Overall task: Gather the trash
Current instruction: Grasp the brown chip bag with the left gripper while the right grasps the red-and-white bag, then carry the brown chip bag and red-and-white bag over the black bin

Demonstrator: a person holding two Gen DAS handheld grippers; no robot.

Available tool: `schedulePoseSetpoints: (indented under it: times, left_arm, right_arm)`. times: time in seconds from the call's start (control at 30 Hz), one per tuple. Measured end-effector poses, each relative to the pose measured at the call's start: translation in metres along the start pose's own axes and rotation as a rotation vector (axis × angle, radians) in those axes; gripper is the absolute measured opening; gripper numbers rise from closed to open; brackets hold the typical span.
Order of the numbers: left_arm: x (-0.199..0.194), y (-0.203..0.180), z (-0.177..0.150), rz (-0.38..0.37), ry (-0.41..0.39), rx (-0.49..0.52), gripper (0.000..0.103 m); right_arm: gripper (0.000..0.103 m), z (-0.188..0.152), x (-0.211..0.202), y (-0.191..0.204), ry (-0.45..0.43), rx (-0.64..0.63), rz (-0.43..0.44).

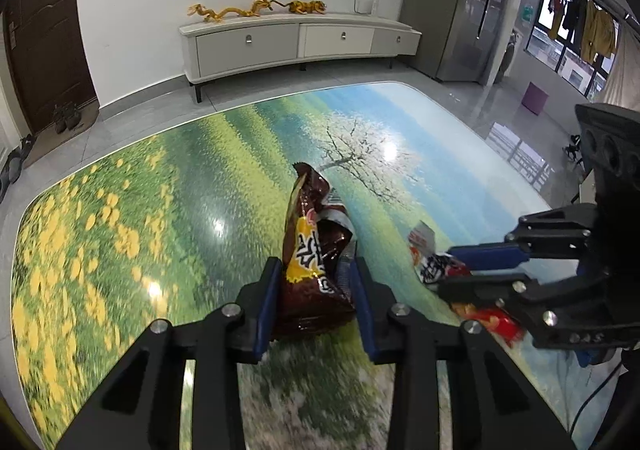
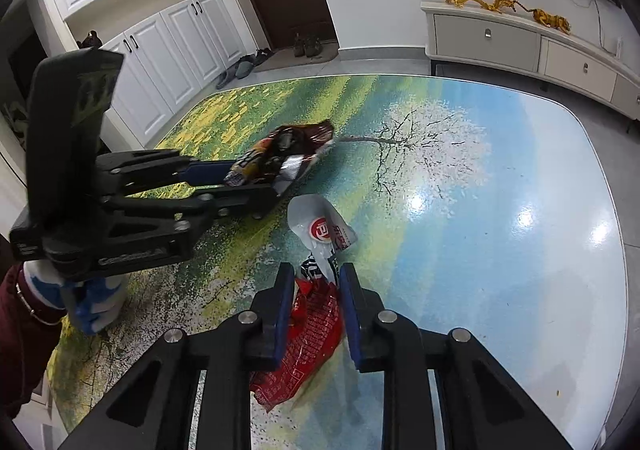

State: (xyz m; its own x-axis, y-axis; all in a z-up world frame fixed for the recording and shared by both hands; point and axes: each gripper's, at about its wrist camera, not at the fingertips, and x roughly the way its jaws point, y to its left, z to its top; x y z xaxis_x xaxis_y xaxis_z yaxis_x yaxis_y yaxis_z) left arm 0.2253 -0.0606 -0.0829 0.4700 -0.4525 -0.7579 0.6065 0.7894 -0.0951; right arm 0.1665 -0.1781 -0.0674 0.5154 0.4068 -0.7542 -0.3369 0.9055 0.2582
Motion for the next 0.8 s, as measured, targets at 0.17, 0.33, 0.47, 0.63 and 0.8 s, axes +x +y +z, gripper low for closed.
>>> schedulePoseSetpoints:
  times: [0.17, 0.33, 0.47, 0.63, 0.8]
  left_arm:
    - [-0.029, -0.008, -0.016, 0.004, -0.024, -0.027, 0.032]
    - [-0.058, -0.019, -0.035, 0.009, -0.039, -0.051, 0.032]
    - [-0.083, -0.032, -0.052, 0.014, -0.051, -0.063, 0.032]
    - [-0.116, -0.054, -0.065, 0.015, -0.076, -0.061, 0.032]
    - [-0.142, -0.086, -0.063, 0.0, -0.11, -0.038, 0.032]
  right_arm:
    - [0.02, -0.008, -0.012, 0.004, -0.025, 0.013, 0.015]
    - [0.02, -0.021, -0.035, 0.011, -0.053, 0.027, 0.033]
    - [0.02, -0.032, -0.06, 0.016, -0.085, 0.059, 0.053]
    - [0.02, -0.044, -0.095, 0.024, -0.137, 0.077, 0.063]
    - [0.02, -0.054, -0.139, 0.031, -0.213, 0.083, 0.052]
